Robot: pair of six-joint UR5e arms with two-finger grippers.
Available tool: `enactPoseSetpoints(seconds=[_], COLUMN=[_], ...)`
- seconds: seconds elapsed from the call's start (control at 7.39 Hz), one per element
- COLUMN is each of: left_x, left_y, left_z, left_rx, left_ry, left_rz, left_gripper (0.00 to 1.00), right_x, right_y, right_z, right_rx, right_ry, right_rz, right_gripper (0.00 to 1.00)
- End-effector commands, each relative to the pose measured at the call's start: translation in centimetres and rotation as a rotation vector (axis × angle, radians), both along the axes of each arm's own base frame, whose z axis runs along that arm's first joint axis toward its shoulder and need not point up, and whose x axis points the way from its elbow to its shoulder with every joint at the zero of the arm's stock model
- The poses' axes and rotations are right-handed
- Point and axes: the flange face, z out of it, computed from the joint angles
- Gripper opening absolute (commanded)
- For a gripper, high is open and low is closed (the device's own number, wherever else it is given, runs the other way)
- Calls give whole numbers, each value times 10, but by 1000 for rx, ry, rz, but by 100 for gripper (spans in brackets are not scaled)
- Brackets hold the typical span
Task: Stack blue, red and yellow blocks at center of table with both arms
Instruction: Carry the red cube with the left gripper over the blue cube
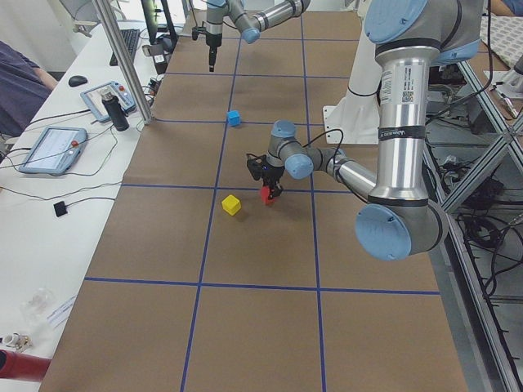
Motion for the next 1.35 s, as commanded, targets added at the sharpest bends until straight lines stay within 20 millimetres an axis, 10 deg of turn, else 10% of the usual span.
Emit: enactPoseSetpoints(seconds=[0.0,0.41,0.68,0.95,1.22], left_x=[-3,69,133,209,243], left_y=[2,-46,-83,-133,-161], left_z=[-40,-216,-298,-341,-332], left_rx=[38,177,216,242,263], left_ry=[12,-44,-8,14,42], left_rz=[51,219,220,220,206], left_gripper=[0,0,0,0,0], right_x=[1,1,1,2,10], right_y=[1,1,2,1,-2], right_z=[0,4,6,8,16], right_rx=[-1,-4,-8,-8,-1], right_ry=[-2,2,1,3,14], right_rz=[-1,-2,-3,-3,-8], right_gripper=[99,99,99,99,99])
